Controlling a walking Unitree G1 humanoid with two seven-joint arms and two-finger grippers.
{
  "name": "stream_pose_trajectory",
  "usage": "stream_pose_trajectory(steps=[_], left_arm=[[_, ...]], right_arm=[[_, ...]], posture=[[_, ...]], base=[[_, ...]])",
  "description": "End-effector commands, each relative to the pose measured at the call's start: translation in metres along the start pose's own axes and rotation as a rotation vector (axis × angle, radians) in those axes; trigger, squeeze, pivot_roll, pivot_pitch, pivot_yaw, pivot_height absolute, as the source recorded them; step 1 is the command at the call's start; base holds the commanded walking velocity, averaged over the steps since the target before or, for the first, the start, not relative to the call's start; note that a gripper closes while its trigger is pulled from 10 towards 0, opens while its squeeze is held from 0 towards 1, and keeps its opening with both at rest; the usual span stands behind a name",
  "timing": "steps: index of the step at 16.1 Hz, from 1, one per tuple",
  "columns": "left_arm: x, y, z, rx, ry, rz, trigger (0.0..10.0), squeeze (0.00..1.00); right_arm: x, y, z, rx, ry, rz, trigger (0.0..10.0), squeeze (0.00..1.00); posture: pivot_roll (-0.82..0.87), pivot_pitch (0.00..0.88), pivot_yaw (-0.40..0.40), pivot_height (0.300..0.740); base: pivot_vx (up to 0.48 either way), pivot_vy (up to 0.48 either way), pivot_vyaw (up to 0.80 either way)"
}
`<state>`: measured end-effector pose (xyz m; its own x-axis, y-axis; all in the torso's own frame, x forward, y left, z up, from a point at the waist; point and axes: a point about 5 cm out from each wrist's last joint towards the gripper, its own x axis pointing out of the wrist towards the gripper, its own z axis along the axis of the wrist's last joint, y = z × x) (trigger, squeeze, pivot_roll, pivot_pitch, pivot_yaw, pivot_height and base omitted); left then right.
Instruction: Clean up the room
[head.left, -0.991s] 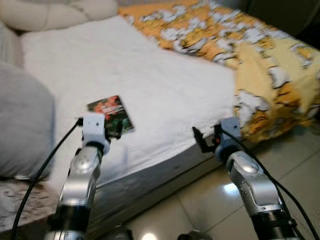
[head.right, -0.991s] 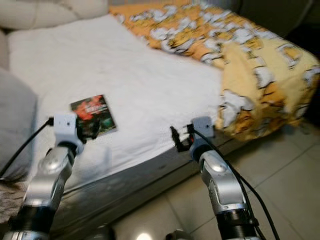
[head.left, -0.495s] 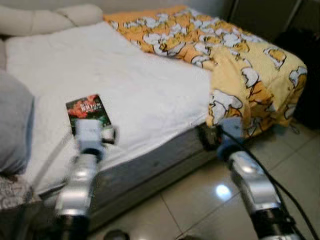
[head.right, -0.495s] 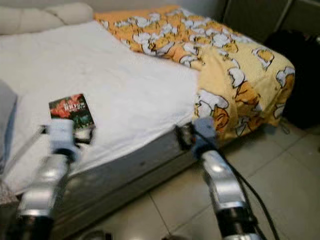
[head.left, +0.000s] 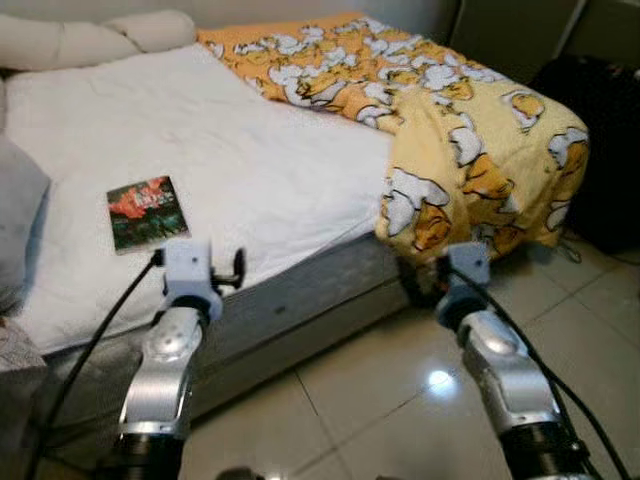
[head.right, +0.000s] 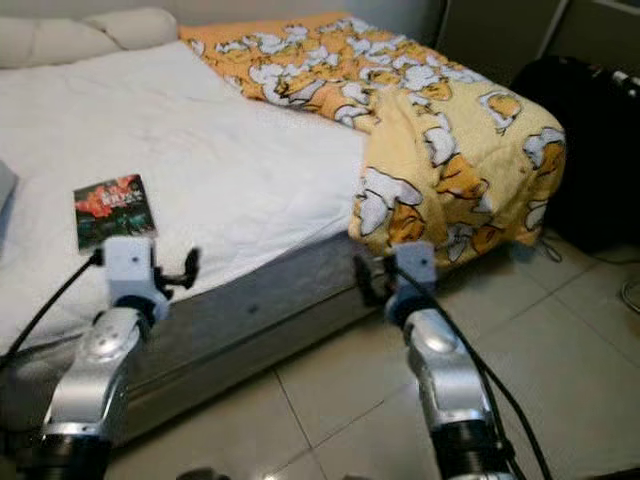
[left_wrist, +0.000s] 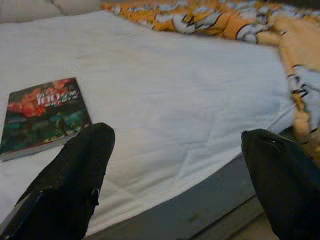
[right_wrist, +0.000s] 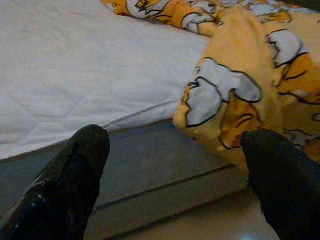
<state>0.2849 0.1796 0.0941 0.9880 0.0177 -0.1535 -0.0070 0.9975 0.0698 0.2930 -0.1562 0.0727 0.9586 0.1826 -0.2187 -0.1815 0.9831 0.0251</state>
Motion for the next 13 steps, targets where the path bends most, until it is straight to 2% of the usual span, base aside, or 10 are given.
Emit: stream_pose_trajectory(steps=[1, 8, 13], left_arm=[[-0.0024, 0.0055, 0.0038, 0.021, -0.026, 0.004, 10.0, 1.0], [-0.0017, 0.0084, 0.0005, 0.008, -0.02, 0.013, 10.0, 1.0], [0.0007, 0.0076, 0.0041, -0.016, -0.028, 0.016, 10.0, 1.0]], right_arm=[[0.0045, 0.0053, 0.005, 0.007, -0.018, 0.022, 10.0, 0.0], [0.0078, 0.0092, 0.0048, -0.002, -0.022, 0.042, 10.0, 0.0], [0.0103, 0.0122, 0.0059, -0.032, -0.029, 0.059, 10.0, 0.0]], posture=[[-0.02, 0.0, -0.039, 0.74], [-0.03, 0.0, -0.036, 0.74], [-0.03, 0.0, -0.036, 0.74]], base=[[0.0, 0.0, 0.0], [0.0, 0.0, 0.0], [0.256, 0.0, 0.0]])
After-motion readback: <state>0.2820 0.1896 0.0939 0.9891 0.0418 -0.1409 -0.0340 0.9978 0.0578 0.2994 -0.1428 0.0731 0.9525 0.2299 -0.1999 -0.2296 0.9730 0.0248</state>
